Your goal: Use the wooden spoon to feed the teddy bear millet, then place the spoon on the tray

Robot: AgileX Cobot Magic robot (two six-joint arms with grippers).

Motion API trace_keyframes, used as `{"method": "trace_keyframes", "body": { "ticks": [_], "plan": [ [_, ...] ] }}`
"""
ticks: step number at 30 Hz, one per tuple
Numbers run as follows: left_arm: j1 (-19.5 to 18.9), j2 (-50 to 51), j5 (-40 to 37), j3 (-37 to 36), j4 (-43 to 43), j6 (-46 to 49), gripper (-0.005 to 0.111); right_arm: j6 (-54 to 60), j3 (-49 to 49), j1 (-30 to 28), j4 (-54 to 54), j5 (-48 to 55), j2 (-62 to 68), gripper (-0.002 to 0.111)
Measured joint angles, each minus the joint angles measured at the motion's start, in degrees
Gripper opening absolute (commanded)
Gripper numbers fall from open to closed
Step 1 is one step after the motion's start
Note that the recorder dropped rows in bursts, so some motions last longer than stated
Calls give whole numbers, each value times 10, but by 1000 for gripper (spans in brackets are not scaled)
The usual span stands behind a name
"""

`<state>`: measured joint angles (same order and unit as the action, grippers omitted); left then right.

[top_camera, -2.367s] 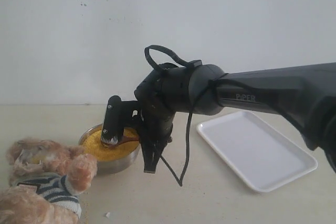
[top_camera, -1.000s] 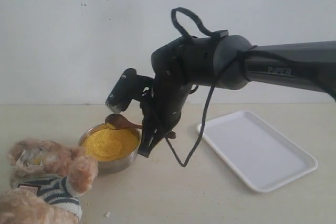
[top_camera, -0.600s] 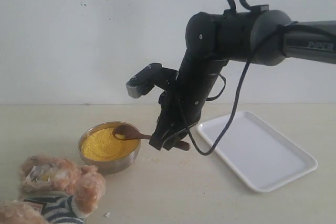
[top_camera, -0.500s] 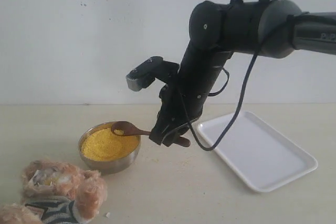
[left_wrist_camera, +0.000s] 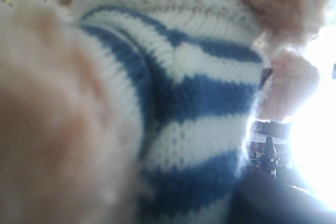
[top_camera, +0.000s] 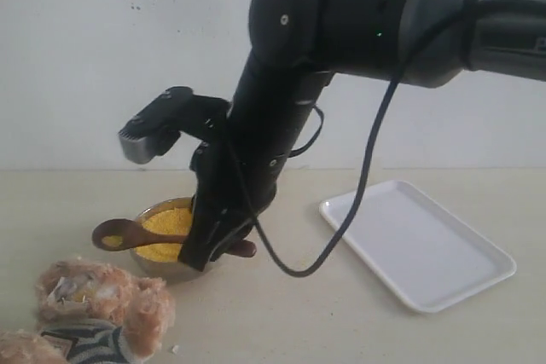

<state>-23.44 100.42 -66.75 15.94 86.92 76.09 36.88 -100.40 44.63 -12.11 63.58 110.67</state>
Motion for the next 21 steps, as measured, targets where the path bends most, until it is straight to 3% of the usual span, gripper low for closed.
{"method": "trace_keyframes", "body": {
  "ticks": [9, 16, 21],
  "plan": [
    [0, 0, -4, 0, 0, 0, 4, -27, 0, 91, 121, -80, 0, 0],
    [0, 0, -6, 0, 0, 0, 4, -92, 0, 141, 282, -67, 17, 0],
    [0, 0, -9, 0, 0, 0, 4, -121, 0, 166, 340, -69, 24, 0]
  ]
}}
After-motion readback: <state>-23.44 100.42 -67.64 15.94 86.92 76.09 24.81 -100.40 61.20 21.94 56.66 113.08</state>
